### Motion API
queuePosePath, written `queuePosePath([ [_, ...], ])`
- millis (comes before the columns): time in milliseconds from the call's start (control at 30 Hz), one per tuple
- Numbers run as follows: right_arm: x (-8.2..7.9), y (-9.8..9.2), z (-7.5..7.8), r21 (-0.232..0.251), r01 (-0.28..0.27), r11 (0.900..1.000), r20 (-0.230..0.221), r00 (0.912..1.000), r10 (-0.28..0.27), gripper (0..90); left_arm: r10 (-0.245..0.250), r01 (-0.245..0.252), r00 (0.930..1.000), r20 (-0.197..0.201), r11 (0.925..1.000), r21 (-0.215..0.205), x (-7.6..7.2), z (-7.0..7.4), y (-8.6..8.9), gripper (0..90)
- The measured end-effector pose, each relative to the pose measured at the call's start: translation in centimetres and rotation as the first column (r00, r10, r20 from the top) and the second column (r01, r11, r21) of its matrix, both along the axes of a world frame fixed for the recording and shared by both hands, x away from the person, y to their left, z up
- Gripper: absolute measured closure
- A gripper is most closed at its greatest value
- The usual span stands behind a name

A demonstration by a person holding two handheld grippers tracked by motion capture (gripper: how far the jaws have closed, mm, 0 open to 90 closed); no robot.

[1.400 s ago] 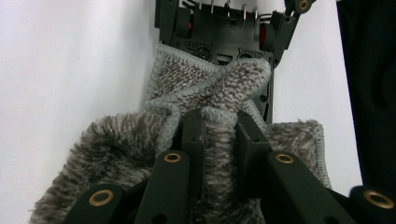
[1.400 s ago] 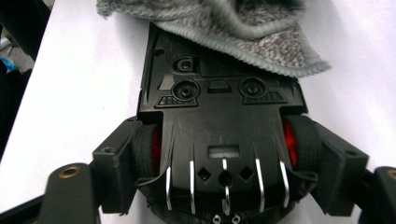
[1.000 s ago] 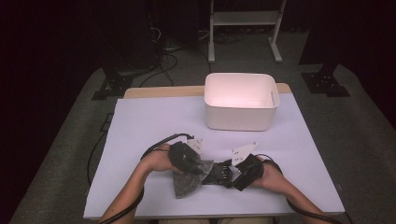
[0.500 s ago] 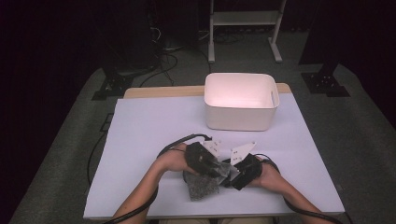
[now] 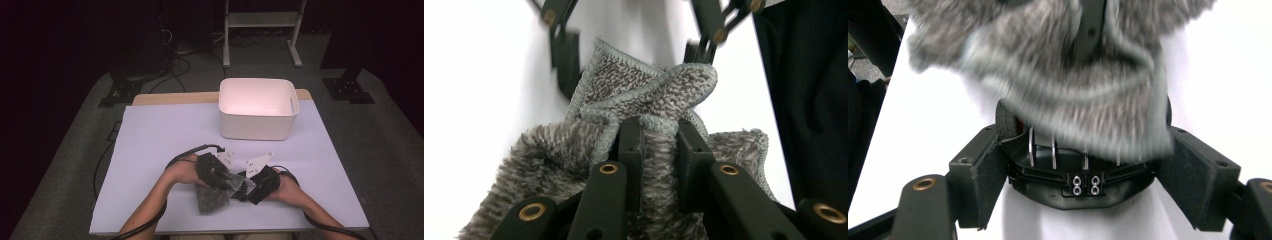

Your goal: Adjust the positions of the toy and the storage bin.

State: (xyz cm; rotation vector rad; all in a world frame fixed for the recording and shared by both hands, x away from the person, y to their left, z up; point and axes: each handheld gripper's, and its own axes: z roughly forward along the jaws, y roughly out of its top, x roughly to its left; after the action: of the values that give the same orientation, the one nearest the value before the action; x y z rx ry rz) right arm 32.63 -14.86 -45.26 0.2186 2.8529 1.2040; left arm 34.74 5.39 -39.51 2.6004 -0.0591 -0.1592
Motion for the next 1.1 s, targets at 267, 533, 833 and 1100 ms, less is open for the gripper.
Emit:
queuePosePath([
  [267,0.1,0.1,0.0,0.001,0.001,1.0,-0.006,1.0,-0.001,22.9,0.052,-0.052,0.9985,-0.014,0.9986,-0.008,0.5,-0.3,2.1,76.4],
  [533,0.0,0.2,0.0,-0.014,-0.003,1.0,0.007,1.0,0.003,22.9,-0.001,0.0,1.0,-0.006,0.9999,-0.015,0.4,0.1,-0.6,76.4],
  [833,0.1,0.2,-0.1,-0.025,-0.014,1.0,0.019,0.9997,0.015,22.9,-0.049,0.049,0.9988,-0.007,0.9986,-0.021,0.6,0.2,-3.6,76.3],
  [1100,0.0,0.2,-0.2,-0.017,-0.004,1.0,-0.003,1.0,0.004,23.1,-0.014,0.014,0.9998,-0.014,0.9998,-0.01,0.6,0.0,-1.5,76.1],
])
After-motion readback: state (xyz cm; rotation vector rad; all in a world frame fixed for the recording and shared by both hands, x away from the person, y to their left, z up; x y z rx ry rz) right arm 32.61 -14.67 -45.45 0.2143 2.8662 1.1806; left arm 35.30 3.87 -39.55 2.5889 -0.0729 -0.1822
